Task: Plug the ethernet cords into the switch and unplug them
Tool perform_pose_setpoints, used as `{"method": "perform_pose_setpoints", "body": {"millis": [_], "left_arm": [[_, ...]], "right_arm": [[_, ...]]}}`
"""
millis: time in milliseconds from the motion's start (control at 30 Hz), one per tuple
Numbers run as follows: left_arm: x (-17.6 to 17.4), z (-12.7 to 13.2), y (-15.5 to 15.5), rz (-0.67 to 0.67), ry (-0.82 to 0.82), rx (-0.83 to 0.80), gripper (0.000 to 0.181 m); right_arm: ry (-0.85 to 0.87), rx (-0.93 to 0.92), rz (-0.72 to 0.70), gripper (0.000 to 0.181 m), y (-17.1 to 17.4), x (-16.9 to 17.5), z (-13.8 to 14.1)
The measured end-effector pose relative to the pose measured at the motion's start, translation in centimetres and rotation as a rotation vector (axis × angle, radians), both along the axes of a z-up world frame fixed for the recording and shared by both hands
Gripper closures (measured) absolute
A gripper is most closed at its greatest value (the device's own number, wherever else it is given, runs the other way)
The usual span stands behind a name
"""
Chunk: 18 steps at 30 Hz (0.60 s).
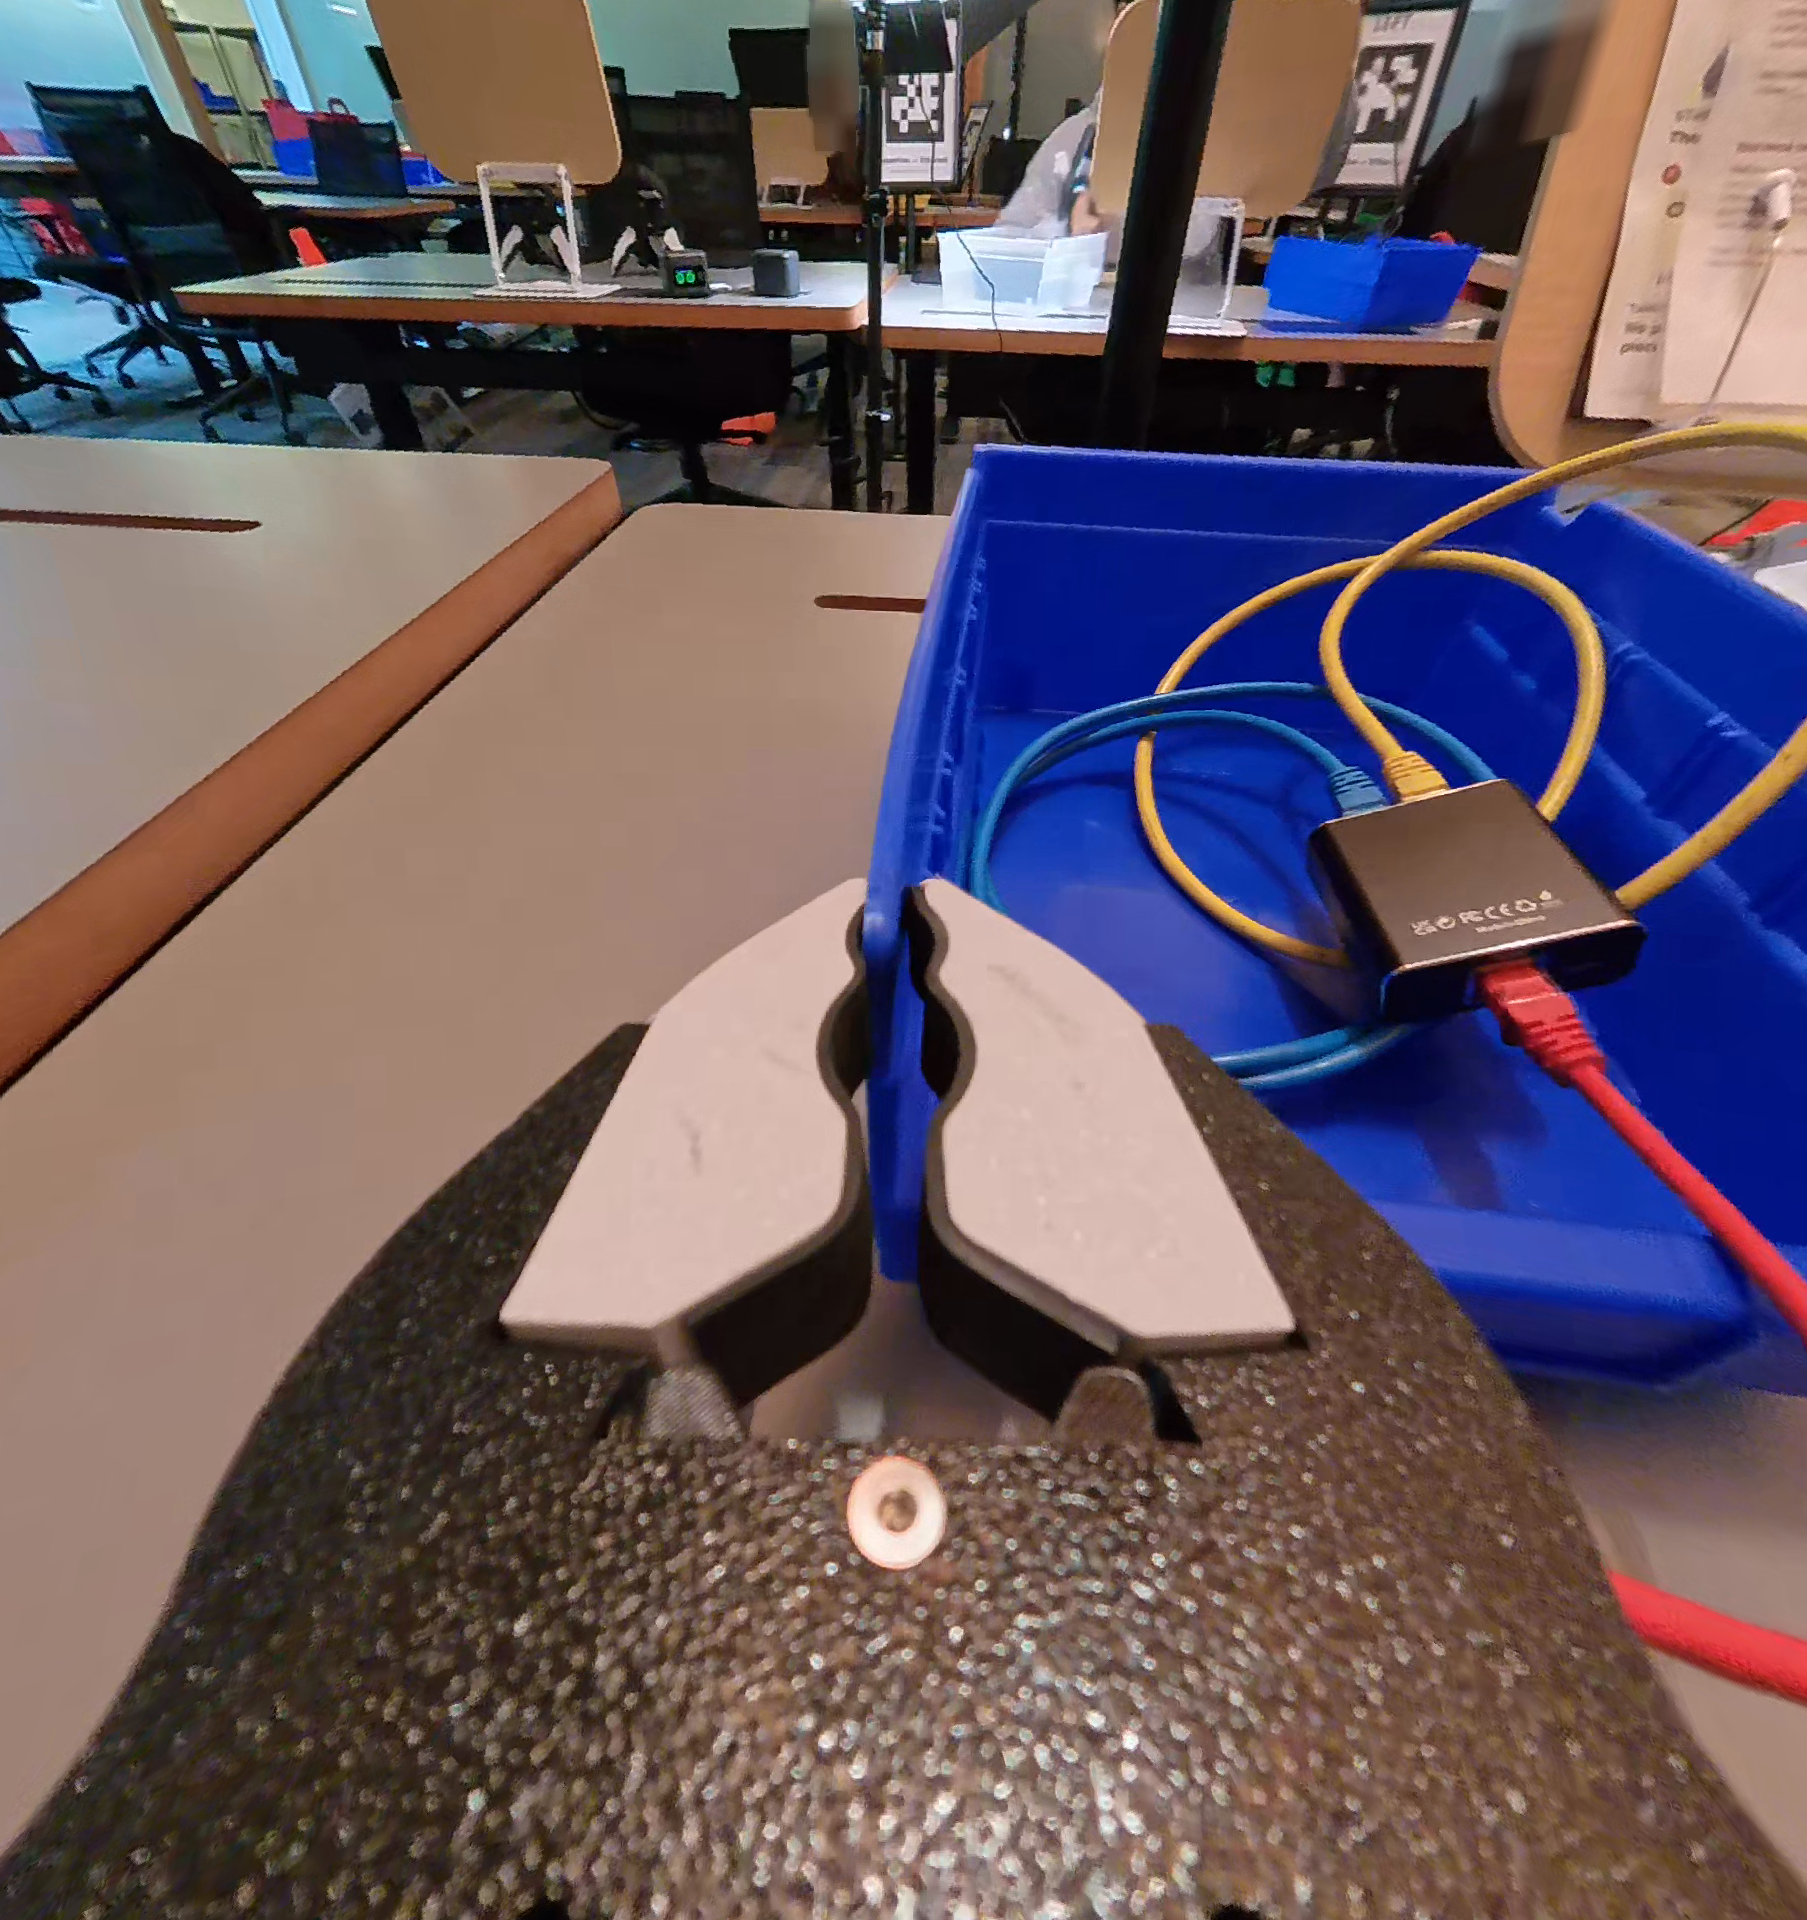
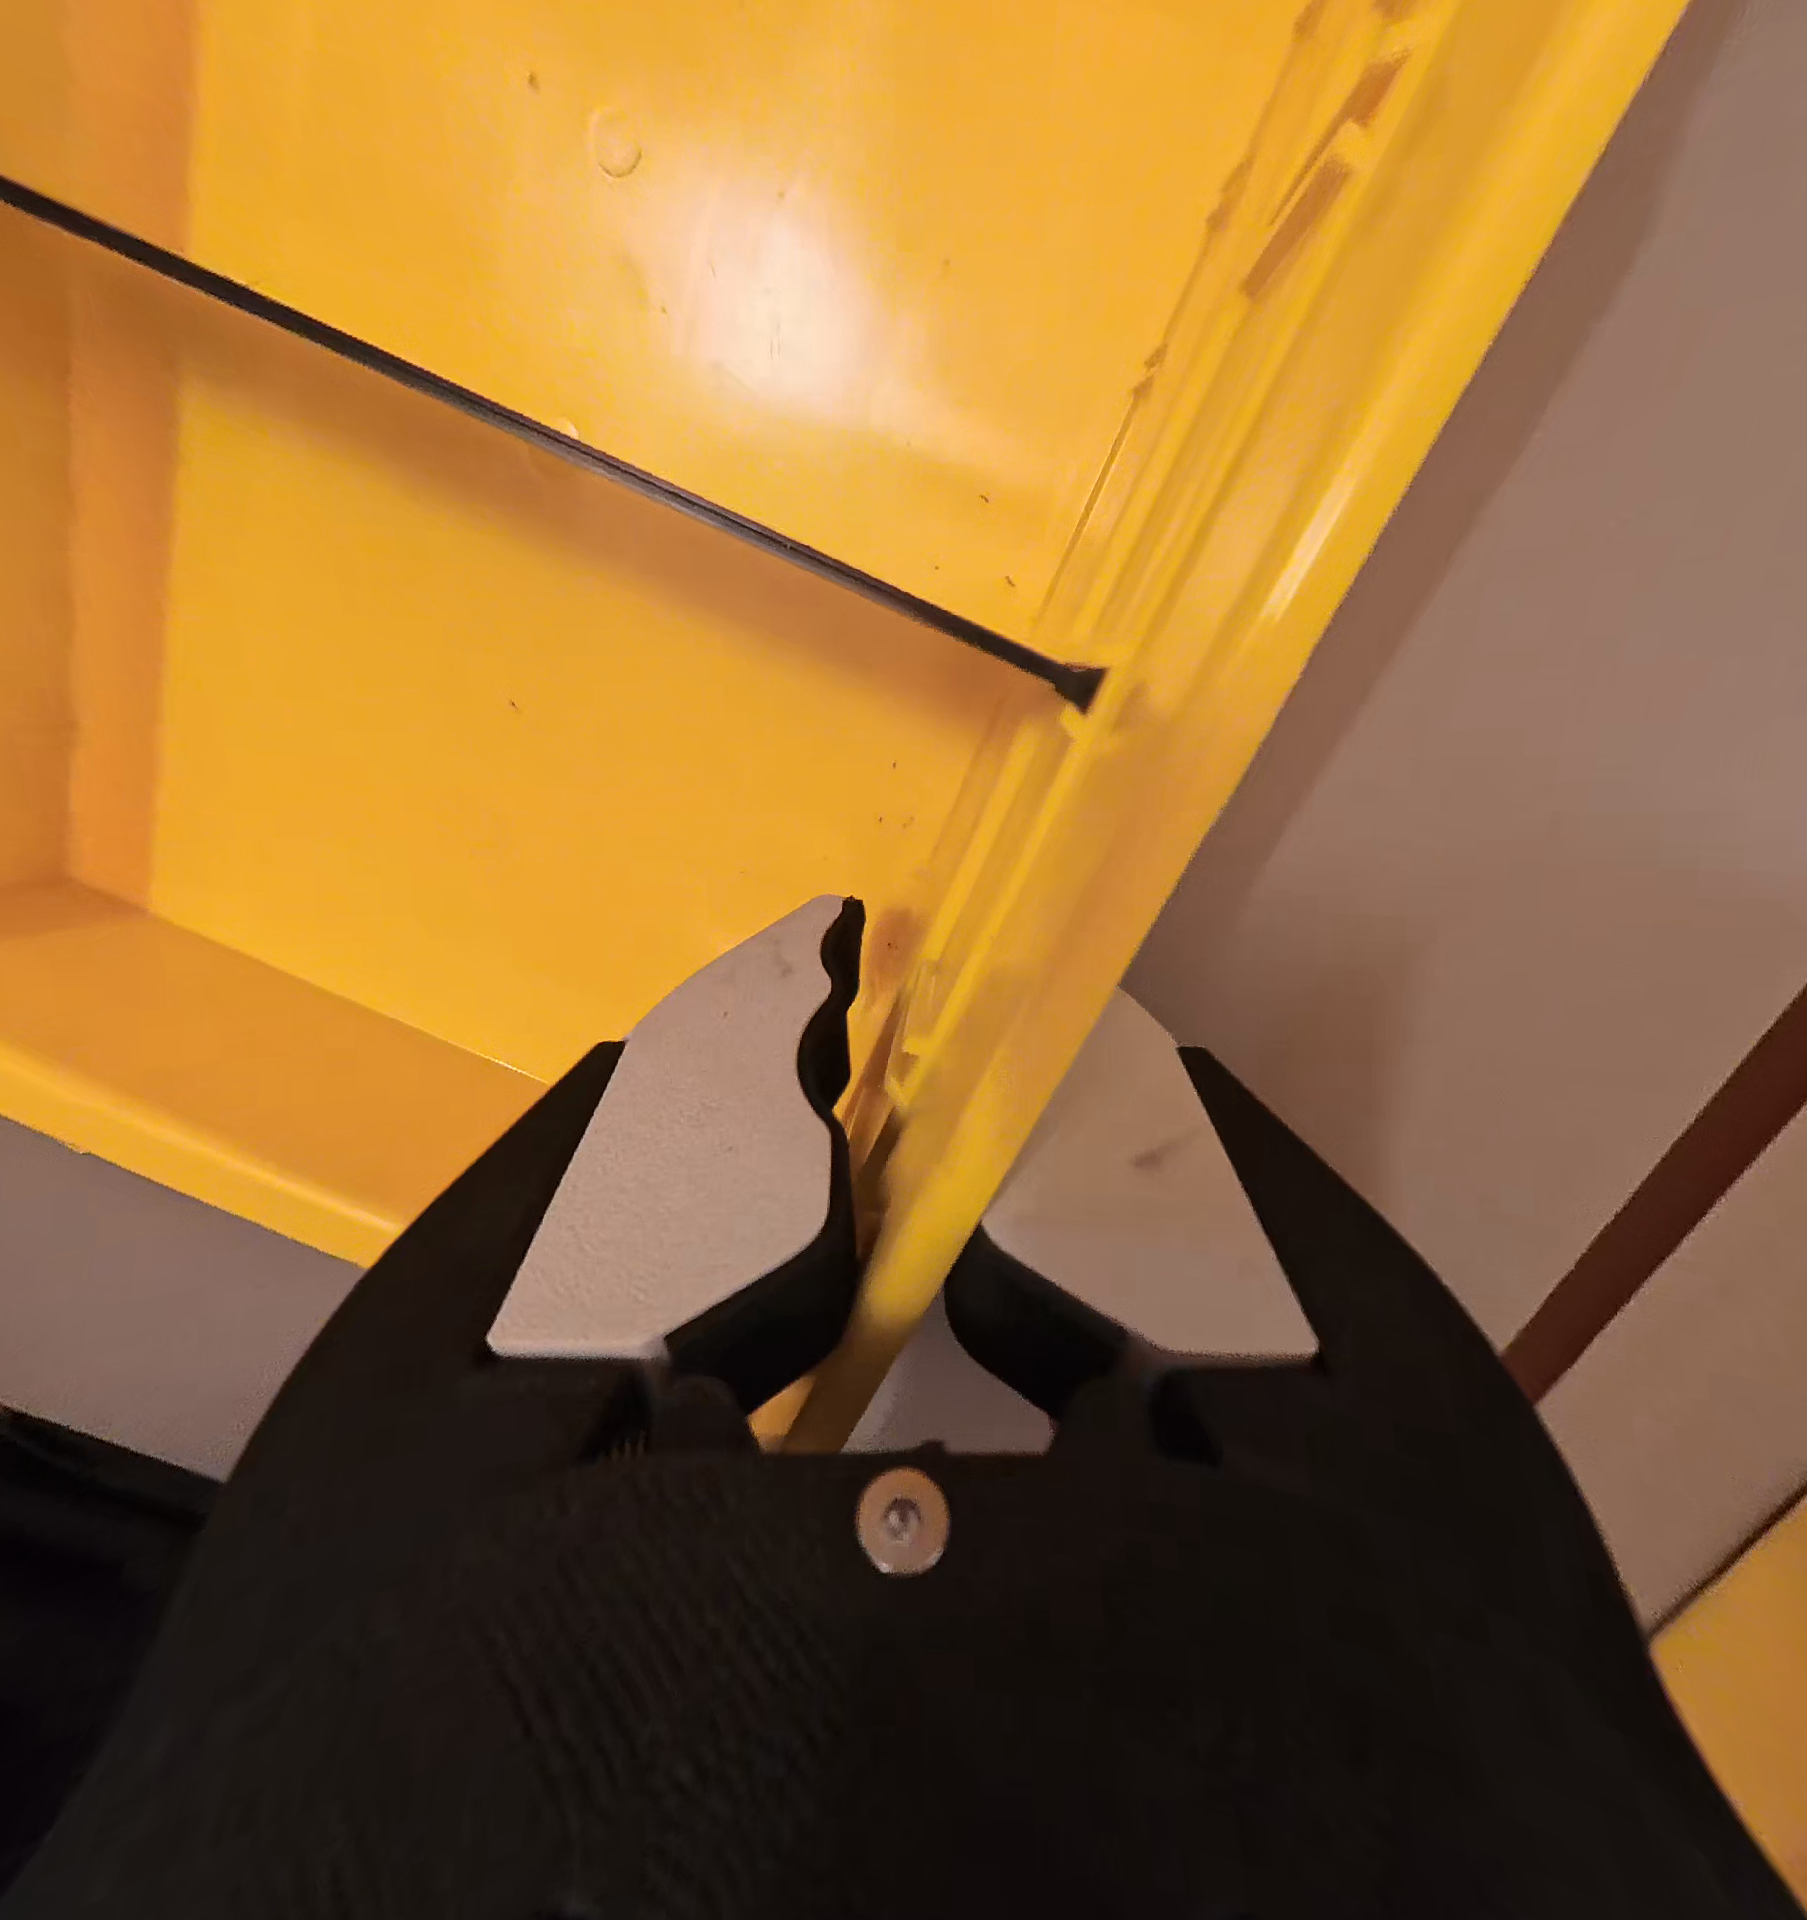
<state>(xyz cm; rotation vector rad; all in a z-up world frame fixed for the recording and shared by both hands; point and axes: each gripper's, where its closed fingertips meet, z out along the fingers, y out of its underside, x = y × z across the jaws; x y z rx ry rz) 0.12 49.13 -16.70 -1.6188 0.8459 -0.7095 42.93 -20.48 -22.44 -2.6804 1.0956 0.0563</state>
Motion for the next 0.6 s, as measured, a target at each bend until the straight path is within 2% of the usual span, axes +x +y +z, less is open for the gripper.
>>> {"method": "perform_pose_setpoints", "body": {"millis": [167, 433, 600], "left_arm": [[-0.1, 0.0, 0.5, 0.02, 0.023, 0.03, 0.177], [-2.2, 0.0, 3.2, 0.082, 0.006, 0.007, 0.177], [-2.8, 0.0, 4.6, 0.05, -0.026, -0.033, 0.179]], "right_arm": [[-0.026, -0.035, 0.041, 0.165, -0.9, 1.4, 0.0], [-0.061, -0.067, -0.001, 0.166, -3.5, 2.9, 0.1], [-0.113, -0.054, -0.034, 0.164, -4.3, 4.1, 0.3]]}}
